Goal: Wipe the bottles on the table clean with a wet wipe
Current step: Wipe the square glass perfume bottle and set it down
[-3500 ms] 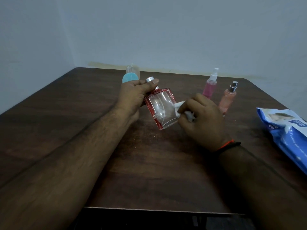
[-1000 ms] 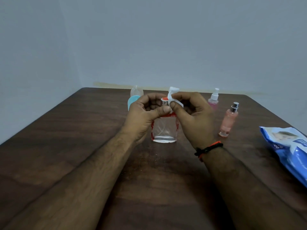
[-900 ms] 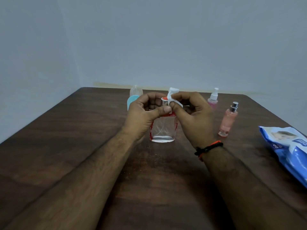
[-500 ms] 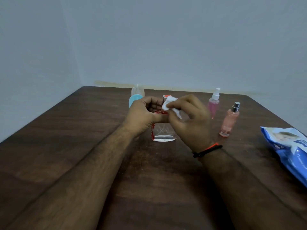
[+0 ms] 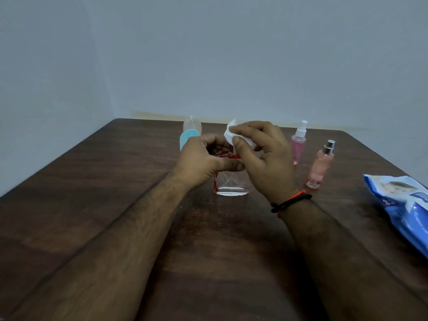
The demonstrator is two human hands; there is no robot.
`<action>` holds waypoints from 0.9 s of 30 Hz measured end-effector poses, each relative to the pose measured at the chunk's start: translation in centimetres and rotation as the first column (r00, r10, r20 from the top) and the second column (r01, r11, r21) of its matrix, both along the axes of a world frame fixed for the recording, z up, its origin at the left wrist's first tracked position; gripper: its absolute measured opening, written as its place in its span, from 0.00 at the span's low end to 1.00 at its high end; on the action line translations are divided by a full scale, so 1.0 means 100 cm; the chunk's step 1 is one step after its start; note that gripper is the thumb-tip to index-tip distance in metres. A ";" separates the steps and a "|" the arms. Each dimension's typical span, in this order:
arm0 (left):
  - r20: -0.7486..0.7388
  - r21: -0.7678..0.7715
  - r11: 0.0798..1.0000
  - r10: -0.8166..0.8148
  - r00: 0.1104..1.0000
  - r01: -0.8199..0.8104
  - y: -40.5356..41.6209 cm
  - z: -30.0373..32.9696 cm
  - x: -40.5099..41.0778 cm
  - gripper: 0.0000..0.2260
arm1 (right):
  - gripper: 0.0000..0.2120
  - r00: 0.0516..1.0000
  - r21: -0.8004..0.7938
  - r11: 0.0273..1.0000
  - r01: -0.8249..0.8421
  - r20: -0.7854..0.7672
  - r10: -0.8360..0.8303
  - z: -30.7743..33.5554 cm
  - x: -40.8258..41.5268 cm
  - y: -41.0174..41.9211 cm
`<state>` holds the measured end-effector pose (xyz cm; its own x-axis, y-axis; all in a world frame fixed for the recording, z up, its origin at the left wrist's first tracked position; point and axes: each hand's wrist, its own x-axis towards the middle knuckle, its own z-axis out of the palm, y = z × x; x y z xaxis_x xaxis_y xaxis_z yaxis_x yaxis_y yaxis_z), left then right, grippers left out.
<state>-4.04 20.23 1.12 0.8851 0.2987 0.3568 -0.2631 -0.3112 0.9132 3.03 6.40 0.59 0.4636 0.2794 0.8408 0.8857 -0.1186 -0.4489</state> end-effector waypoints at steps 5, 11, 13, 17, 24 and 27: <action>-0.043 -0.065 0.998 -0.016 0.999 0.014 0.004 -0.001 0.002 0.23 | 0.11 0.790 0.211 0.922 -0.324 -0.477 0.386 0.007 -0.002 -0.003; -0.053 -0.121 0.993 -0.021 0.998 0.014 0.004 -0.001 0.002 0.30 | 0.13 0.588 0.311 0.879 -0.362 -0.656 0.474 0.002 0.005 -0.006; -0.054 -0.112 0.994 -0.010 0.998 0.004 0.004 -0.001 0.002 0.31 | 0.13 0.589 0.296 0.888 -0.352 -0.667 0.456 0.001 0.006 -0.006; -0.056 -0.094 0.995 0.017 0.998 -0.022 0.003 -0.001 0.001 0.31 | 0.12 0.639 0.238 0.912 -0.335 -0.654 0.405 0.002 0.008 -0.009; -0.038 -0.029 0.997 0.072 0.997 -0.073 0.001 0.001 0.000 0.26 | 0.11 0.775 0.048 0.976 -0.214 -0.600 0.200 0.000 0.015 -0.012; -0.012 0.055 0.990 0.129 0.992 -0.128 0.001 0.000 0.001 0.23 | 0.10 0.800 0.022 0.984 -0.180 -0.579 0.159 -0.001 0.015 -0.013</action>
<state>-3.97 20.36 1.07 0.8461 0.3909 0.3624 -0.2039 -0.3909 0.8976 4.57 5.15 0.48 0.8021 0.4213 0.4233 0.4728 -0.0150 -0.8811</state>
